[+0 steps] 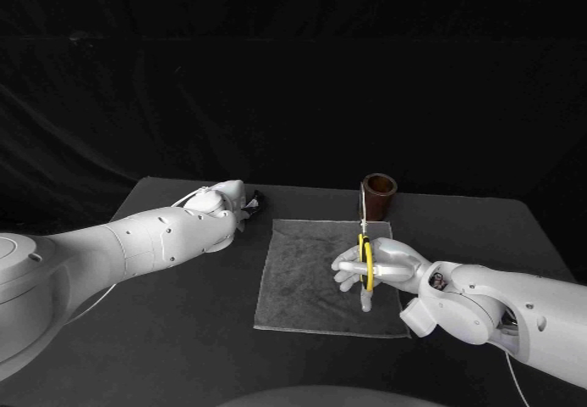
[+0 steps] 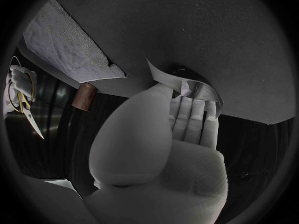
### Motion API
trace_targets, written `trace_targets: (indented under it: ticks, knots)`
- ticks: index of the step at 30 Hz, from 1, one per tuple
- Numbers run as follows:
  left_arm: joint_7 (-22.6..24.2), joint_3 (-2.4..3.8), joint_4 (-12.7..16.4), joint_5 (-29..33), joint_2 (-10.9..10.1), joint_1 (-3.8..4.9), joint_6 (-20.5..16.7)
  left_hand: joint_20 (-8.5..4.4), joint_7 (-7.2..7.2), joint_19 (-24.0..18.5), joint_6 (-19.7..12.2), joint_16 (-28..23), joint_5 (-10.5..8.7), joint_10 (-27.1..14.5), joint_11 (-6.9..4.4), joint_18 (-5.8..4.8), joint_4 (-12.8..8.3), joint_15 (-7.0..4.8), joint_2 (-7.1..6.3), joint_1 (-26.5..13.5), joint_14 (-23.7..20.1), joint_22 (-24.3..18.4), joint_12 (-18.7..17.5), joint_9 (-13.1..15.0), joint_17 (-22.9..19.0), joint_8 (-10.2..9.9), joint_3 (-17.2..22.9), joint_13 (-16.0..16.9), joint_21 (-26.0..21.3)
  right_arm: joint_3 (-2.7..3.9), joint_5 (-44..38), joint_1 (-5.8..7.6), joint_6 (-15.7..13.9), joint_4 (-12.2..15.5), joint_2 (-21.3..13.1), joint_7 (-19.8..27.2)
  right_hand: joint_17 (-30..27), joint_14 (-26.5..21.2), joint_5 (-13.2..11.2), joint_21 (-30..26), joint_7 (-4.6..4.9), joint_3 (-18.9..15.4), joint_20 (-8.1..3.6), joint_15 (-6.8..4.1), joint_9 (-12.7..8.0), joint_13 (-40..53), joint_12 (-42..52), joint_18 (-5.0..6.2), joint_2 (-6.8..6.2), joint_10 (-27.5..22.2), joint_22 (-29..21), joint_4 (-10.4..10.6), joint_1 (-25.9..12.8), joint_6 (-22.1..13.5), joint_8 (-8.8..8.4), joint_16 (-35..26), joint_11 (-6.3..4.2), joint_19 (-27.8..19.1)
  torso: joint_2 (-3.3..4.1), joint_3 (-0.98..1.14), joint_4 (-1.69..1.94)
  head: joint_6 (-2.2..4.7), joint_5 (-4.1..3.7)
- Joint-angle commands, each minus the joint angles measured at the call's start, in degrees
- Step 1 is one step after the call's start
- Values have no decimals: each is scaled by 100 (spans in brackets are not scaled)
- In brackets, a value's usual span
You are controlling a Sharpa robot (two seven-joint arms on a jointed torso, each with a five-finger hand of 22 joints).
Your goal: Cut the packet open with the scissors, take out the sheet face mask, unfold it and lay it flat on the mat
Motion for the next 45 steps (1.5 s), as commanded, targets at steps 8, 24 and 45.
trace_targets:
  ticks: [8, 24, 45]
  knots:
    - [800, -65, 226, 436, -108, -137, 48, -21, -40, 178, 393, -227, 12, 727, -161, 141, -305, -205, -367, -171, 551, 110, -469, 59, -174, 160, 1325, -49, 251, 6, -53, -6, 12, -14, -8, 12, 9, 2, -11, -34, 17, 20, 9, -14, 8, 6, 30, 309, 291, 207, -7, -16, 62, 18, 9, 23, 7, -36, 2, 8, 0, 33, -6]
    - [1356, -38, 1119, -18, -580, 134, -280, -102, -71, 283, 412, -236, 13, 1082, -220, 150, -650, -258, -710, -873, 806, 357, -708, 76, -162, 153, 1506, -35, 680, 6, -153, -7, -47, -117, 7, -241, 23, -14, -10, -60, 20, 19, 13, -11, 9, 5, 15, 311, 278, 197, -20, -38, 61, 8, -1, 13, 10, -52, 0, 7, -7, 108, -87]
    - [1213, 129, 2330, -282, -854, 316, 27, -22, 197, 105, -213, -432, 13, 576, 37, 146, -566, -51, -1123, -1341, 422, 304, -1100, -148, -183, -345, 1118, -44, 610, 7, -202, -7, -119, -165, -13, -404, 34, -22, -9, -76, 23, 24, 17, -8, 9, 3, 5, 312, 274, 187, -28, -58, 64, 2, -8, 8, 13, -60, 7, 10, -6, 143, -246]
